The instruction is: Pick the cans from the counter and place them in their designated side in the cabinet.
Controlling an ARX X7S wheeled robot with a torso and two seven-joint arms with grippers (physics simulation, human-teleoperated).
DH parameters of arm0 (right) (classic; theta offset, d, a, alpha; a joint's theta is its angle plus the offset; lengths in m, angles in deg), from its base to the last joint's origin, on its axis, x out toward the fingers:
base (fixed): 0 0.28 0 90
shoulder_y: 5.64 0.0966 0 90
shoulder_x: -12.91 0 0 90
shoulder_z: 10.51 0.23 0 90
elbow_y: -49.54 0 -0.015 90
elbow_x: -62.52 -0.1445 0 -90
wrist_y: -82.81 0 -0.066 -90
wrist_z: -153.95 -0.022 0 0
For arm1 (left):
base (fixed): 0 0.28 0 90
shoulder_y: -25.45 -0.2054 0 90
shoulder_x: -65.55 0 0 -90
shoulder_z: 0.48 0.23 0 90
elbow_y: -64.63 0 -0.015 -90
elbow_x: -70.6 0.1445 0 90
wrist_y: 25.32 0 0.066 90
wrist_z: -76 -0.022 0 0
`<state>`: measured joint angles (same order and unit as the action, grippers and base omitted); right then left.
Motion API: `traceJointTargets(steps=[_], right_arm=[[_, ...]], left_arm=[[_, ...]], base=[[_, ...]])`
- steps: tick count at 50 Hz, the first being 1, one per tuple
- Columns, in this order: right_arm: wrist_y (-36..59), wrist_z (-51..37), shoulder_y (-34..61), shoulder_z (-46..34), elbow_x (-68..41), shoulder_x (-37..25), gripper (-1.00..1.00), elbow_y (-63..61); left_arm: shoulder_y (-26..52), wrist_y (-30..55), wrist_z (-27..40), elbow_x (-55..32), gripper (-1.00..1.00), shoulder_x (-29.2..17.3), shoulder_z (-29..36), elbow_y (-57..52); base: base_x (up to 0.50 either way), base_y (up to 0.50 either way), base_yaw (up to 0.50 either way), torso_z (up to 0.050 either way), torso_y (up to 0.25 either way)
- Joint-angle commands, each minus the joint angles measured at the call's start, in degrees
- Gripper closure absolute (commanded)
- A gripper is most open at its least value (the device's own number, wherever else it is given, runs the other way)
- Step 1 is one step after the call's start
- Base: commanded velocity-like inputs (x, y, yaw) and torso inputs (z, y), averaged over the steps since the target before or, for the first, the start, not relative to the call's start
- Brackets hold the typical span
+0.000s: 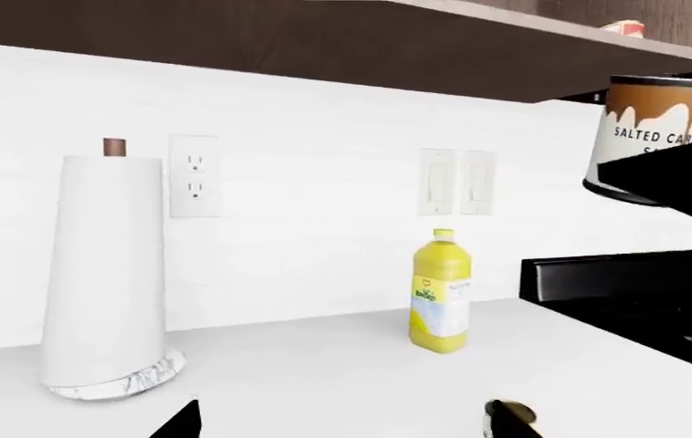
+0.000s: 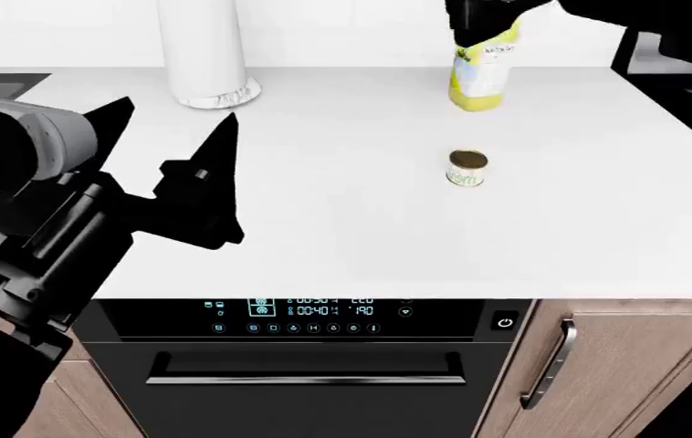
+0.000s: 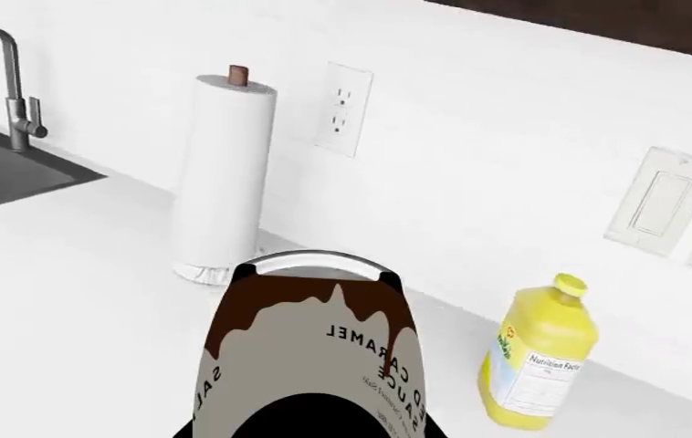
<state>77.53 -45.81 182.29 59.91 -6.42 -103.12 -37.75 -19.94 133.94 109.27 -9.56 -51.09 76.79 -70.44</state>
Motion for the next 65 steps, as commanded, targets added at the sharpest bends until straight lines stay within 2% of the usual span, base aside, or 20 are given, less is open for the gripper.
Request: traceJointTargets(steps=[1,4,5,8,10,12,15,20,38,41,47,56,65], right_arm=[[-5.35,16.52,27.39,-15.59,9.57,1.17,1.00,23.25],[-9.67,26.51,34.78,-23.07,15.81,4.38,1.00,34.01],[-10.03,32.70,37.04,-22.20,22.59,7.01,1.00,38.68],[-8.17,58.49,37.06,0.48,48.37,19.22,1.00,44.54],[-11.42,75.68,37.06,11.03,65.56,23.75,1.00,46.28],[-12.89,78.99,37.07,14.96,82.75,25.09,1.00,46.51],[-13.89,78.43,37.07,16.19,106.98,25.34,1.00,45.78],[-15.27,70.80,37.07,16.66,102.65,25.28,1.00,44.58],[-15.27,70.80,37.07,16.66,102.65,25.28,1.00,44.58],[-15.27,70.80,37.07,16.66,102.65,25.28,1.00,44.58],[-15.27,70.80,37.07,16.66,102.65,25.28,1.00,44.58],[-15.27,70.80,37.07,16.66,102.65,25.28,1.00,44.58],[-15.27,70.80,37.07,16.66,102.65,25.28,1.00,44.58]], left_arm=[[-0.04,-1.08,-0.81,-0.82,-1.00,0.35,0.20,0.86],[0.22,-1.31,-0.77,-0.97,-1.00,0.10,0.00,0.93],[0.26,-1.41,-0.91,-0.99,-1.00,0.08,-0.01,0.96],[0.45,-1.81,-1.18,-0.97,-1.00,0.06,-0.14,1.12],[0.41,-2.08,-1.28,-0.89,-1.00,0.05,-0.27,1.06],[0.33,-2.26,-1.17,-1.09,-1.00,0.03,-0.40,1.01],[0.88,-2.24,-0.11,-2.62,-1.00,-0.26,-0.59,0.95],[1.96,-2.32,2.24,-5.55,-1.00,-0.83,-0.88,0.62],[3.46,-3.78,4.79,-10.34,-1.00,-1.86,-1.37,0.72],[5.38,-6.64,9.46,-18.97,-1.00,-2.27,-1.83,2.45],[11.01,-11.13,16.97,-29.44,-1.00,-4.53,-0.51,3.34],[15.12,-14.75,20.01,-34.83,-1.00,-5.02,0.33,3.91],[15.85,-15.51,19.79,-35.47,-1.00,-5.03,0.36,4.20]], base=[[0.00,0.00,0.00,0.000,0.000],[0.00,0.00,0.00,0.000,0.000],[0.00,0.00,0.00,0.000,0.000],[0.00,0.00,0.00,0.006,0.003],[0.00,0.00,0.00,0.021,0.000],[0.00,0.00,0.00,0.021,0.000],[0.00,0.00,0.00,0.021,0.000],[0.00,0.00,0.00,0.021,0.000],[0.00,0.00,0.00,0.037,0.000],[0.00,0.00,0.00,0.050,0.000],[0.00,0.00,0.00,0.050,0.000],[0.00,0.00,0.00,0.050,0.000],[0.00,0.00,0.00,0.050,0.000]])
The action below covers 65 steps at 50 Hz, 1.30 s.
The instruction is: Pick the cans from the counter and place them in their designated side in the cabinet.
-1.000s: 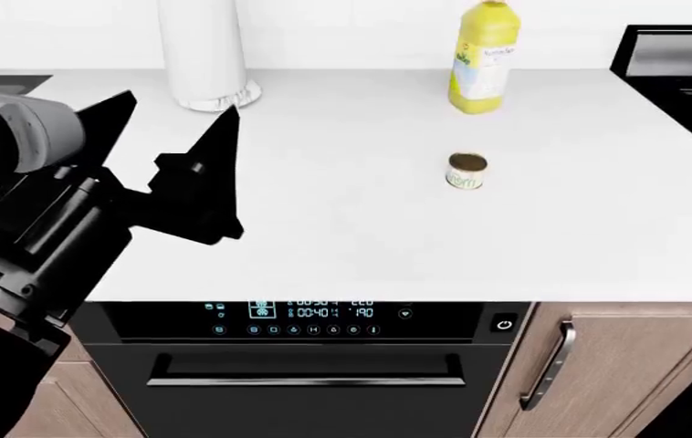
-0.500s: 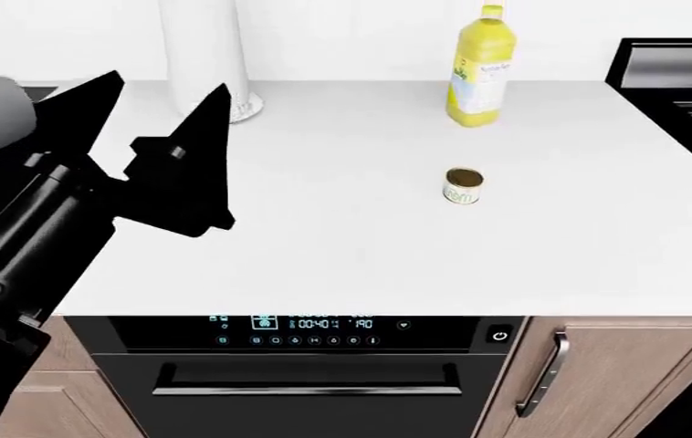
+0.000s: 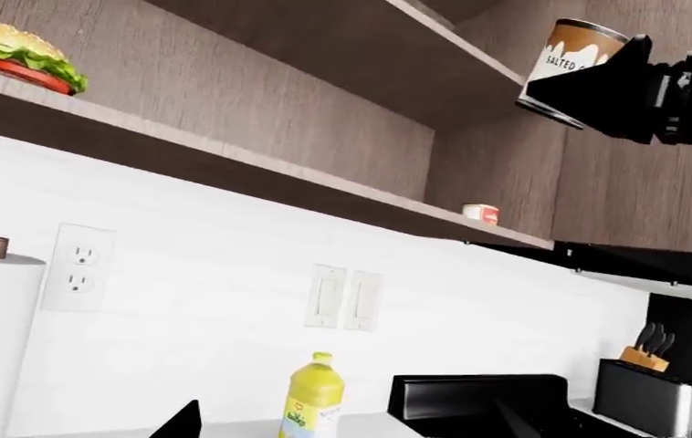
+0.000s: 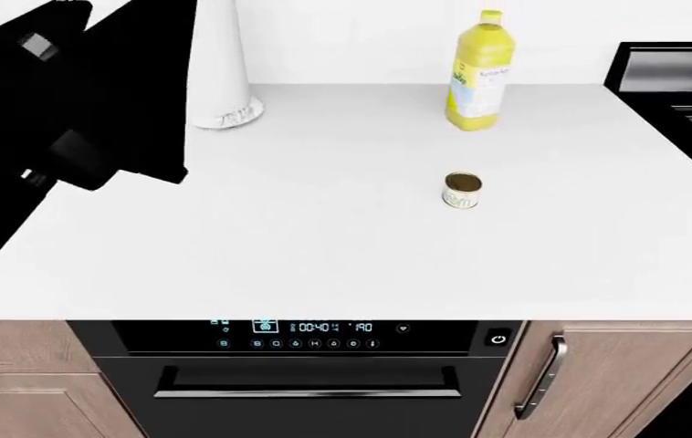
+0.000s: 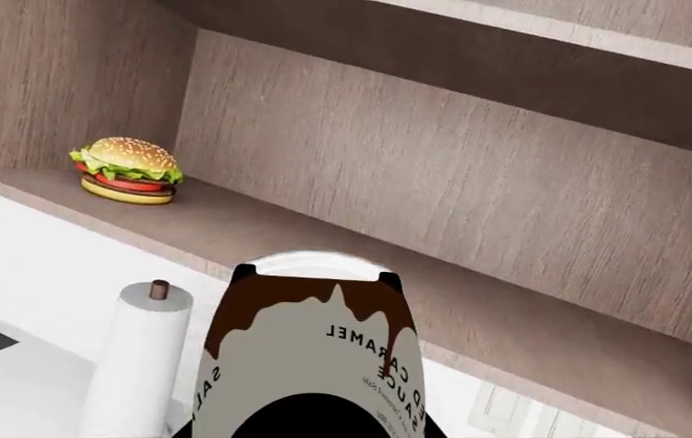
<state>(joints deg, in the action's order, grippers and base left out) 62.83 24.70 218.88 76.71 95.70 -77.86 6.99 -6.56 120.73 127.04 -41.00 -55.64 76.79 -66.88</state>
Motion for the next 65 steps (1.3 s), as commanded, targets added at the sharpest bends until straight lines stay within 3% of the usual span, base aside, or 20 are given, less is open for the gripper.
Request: traceJointTargets(steps=[1,9,51,65], right_arm=[[-0.58,0.29,0.47,-0.14,0.53,0.02,1.00,-0.17],[-0.58,0.29,0.47,-0.14,0.53,0.02,1.00,-0.17],[-0.58,0.29,0.47,-0.14,0.53,0.02,1.00,-0.17],[-0.58,0.29,0.47,-0.14,0.53,0.02,1.00,-0.17]], left_arm=[[2.42,-2.29,1.90,-3.93,-1.00,-0.45,0.35,0.67],[1.50,-1.80,0.46,-2.18,-1.00,0.03,0.14,0.93],[0.92,-3.12,0.89,-2.62,-1.00,-1.28,0.08,0.03],[3.39,-3.43,2.79,-5.80,-1.00,-4.19,1.51,0.36]], base=[[0.00,0.00,0.00,0.050,0.000],[-0.01,-0.02,0.00,0.050,0.000],[-0.03,-0.37,0.00,0.050,0.000],[0.44,-0.24,0.00,0.007,0.000]])
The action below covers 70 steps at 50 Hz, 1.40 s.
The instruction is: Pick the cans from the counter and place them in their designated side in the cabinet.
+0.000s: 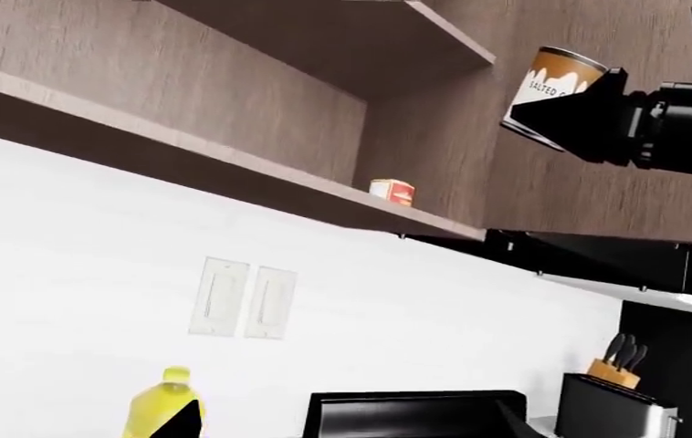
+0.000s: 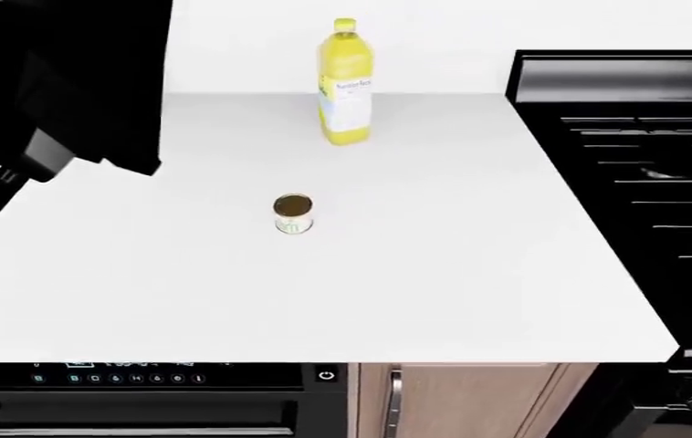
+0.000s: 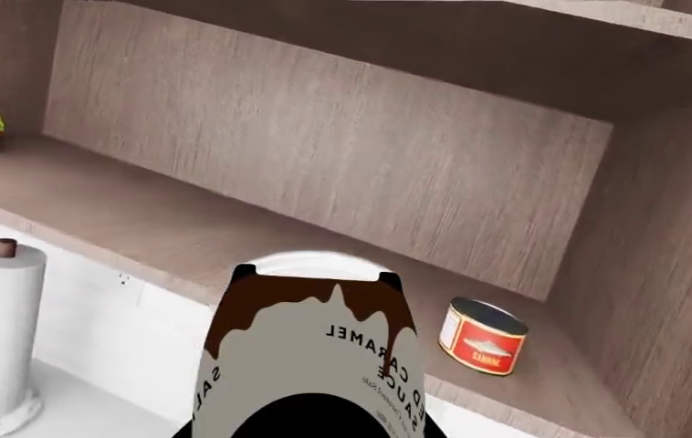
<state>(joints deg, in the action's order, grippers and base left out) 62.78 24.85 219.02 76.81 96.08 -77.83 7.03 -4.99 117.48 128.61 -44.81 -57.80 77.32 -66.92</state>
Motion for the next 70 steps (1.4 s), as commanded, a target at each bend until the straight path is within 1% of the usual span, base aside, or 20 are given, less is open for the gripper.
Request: traceJointTargets(steps=[1,10,18,30,57,64,70], right_arm=[[-0.52,0.14,0.33,-0.24,0.15,-0.01,1.00,-0.21],[-0.52,0.14,0.33,-0.24,0.15,-0.01,1.00,-0.21],[-0.52,0.14,0.33,-0.24,0.15,-0.01,1.00,-0.21],[-0.52,0.14,0.33,-0.24,0.15,-0.01,1.00,-0.21],[-0.52,0.14,0.33,-0.24,0.15,-0.01,1.00,-0.21],[-0.52,0.14,0.33,-0.24,0.15,-0.01,1.00,-0.21],[-0.52,0.14,0.33,-0.24,0.15,-0.01,1.00,-0.21]], left_arm=[[1.75,-0.25,1.34,-2.07,-1.00,-2.08,1.00,0.30],[1.03,-0.50,1.06,-1.94,-1.00,-2.22,0.49,-0.05],[0.46,-0.90,0.85,-2.02,-1.00,-2.50,-0.24,-0.27],[1.02,-1.29,1.08,-1.84,-1.00,-2.21,0.54,-0.44],[0.26,-1.37,-0.18,-0.68,-1.00,-2.04,0.70,-0.33],[0.70,-2.17,0.84,-2.14,-1.00,-2.81,0.66,-0.79],[0.33,-2.22,0.45,-1.95,-1.00,-2.87,0.39,-0.83]], base=[[0.50,-0.14,0.00,0.000,0.000],[0.50,-0.03,0.00,0.000,0.002],[0.49,0.35,0.00,0.000,0.001],[0.00,0.00,0.00,0.000,0.002],[0.18,0.00,0.00,0.000,0.001],[0.16,0.00,0.00,0.000,0.001],[0.16,0.00,0.00,0.000,0.002]])
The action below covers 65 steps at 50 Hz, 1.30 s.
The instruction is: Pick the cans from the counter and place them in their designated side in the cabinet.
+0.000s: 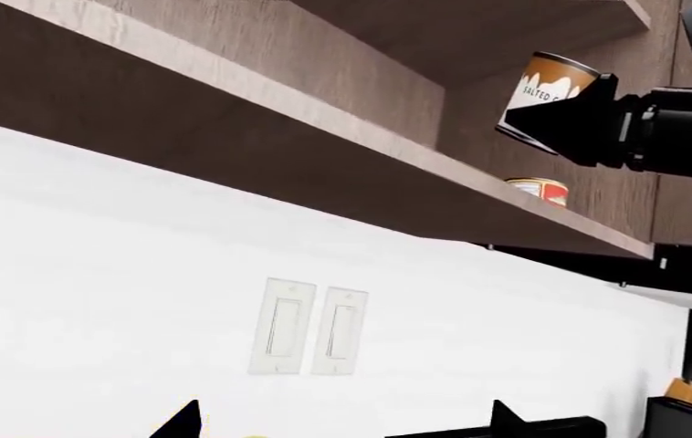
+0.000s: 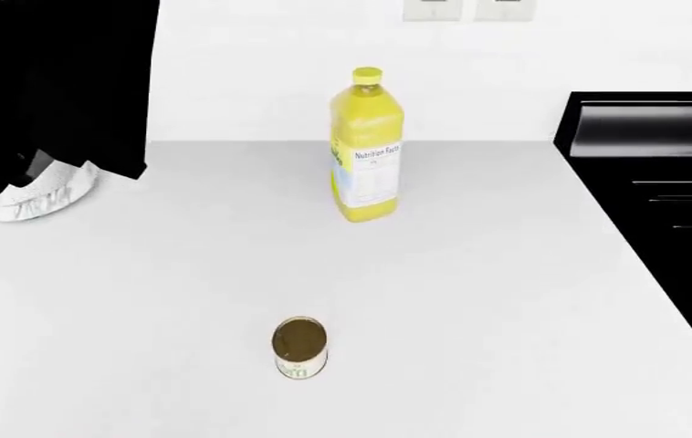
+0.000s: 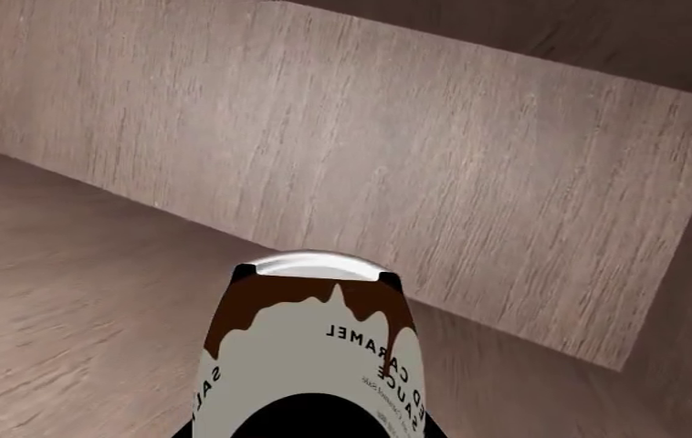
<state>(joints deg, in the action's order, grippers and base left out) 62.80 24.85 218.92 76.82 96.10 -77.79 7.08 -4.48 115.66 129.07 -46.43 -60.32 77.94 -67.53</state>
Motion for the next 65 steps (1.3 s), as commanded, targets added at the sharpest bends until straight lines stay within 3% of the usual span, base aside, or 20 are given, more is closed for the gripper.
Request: traceJointTargets(steps=[1,16,17,37,65], right_arm=[[-0.54,0.14,0.44,-0.26,0.13,-0.05,1.00,-0.26],[-0.54,0.14,0.44,-0.26,0.13,-0.05,1.00,-0.26],[-0.54,0.14,0.44,-0.26,0.13,-0.05,-1.00,-0.26],[-0.54,0.14,0.44,-0.26,0.13,-0.05,-1.00,-0.26],[-0.54,0.14,0.44,-0.26,0.13,-0.05,-1.00,-0.26]], left_arm=[[-0.20,-0.45,0.02,-0.41,-1.00,-0.42,-0.28,-0.26],[-0.26,-1.07,0.52,-0.89,-1.00,-0.72,-0.06,-0.65],[-0.25,-1.10,0.52,-0.87,-1.00,-0.72,-0.05,-0.65],[0.06,-1.30,0.17,-0.32,-1.00,-0.71,0.51,-0.50],[-1.42,-1.69,-0.98,0.31,-1.00,-0.92,-0.27,-0.62]], base=[[0.16,0.00,0.00,0.000,0.000],[0.16,0.00,0.00,0.000,0.001],[0.10,0.00,0.00,0.000,0.010],[0.00,0.00,0.00,0.000,0.000],[-0.20,0.00,0.00,0.000,0.000]])
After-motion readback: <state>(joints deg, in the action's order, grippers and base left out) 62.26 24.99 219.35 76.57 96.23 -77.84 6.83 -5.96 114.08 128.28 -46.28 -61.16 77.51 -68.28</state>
